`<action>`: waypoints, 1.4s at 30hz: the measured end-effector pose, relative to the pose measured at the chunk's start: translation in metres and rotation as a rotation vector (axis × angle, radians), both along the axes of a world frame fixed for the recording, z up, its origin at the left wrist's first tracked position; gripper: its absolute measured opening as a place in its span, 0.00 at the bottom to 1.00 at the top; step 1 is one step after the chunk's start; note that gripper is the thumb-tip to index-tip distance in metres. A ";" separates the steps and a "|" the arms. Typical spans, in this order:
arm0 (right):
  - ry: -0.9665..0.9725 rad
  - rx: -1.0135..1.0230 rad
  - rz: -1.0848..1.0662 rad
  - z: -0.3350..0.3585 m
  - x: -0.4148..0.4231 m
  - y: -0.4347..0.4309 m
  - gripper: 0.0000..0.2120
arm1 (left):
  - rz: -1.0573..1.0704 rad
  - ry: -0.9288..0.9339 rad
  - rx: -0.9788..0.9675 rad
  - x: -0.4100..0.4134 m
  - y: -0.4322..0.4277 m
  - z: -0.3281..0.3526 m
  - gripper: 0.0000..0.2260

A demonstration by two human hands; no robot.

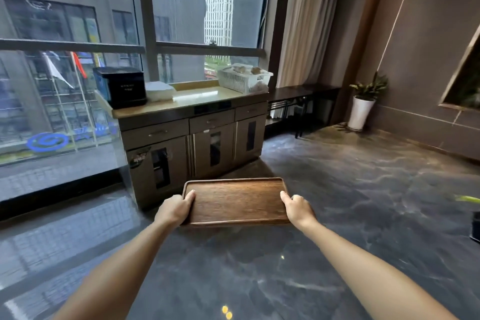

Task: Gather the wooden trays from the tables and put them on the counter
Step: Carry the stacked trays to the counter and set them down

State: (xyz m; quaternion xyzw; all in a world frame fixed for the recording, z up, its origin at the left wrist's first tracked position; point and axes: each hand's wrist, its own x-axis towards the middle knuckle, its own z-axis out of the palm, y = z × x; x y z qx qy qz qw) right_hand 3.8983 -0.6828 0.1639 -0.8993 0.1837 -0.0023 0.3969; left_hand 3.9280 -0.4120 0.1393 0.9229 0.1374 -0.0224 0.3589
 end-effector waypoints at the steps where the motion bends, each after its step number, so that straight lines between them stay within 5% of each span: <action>1: -0.003 -0.002 0.008 0.004 0.029 0.000 0.22 | 0.003 0.000 -0.001 0.028 0.001 0.005 0.27; 22: -0.005 -0.020 0.247 -0.010 0.672 0.017 0.26 | 0.247 0.058 -0.028 0.591 0.014 -0.004 0.27; 34: 0.067 -0.045 0.302 -0.054 0.988 0.069 0.25 | 0.243 0.109 -0.003 0.911 0.069 -0.042 0.27; 42: 0.062 -0.071 0.328 -0.022 1.220 0.127 0.25 | 0.301 0.073 -0.079 1.131 0.123 -0.020 0.27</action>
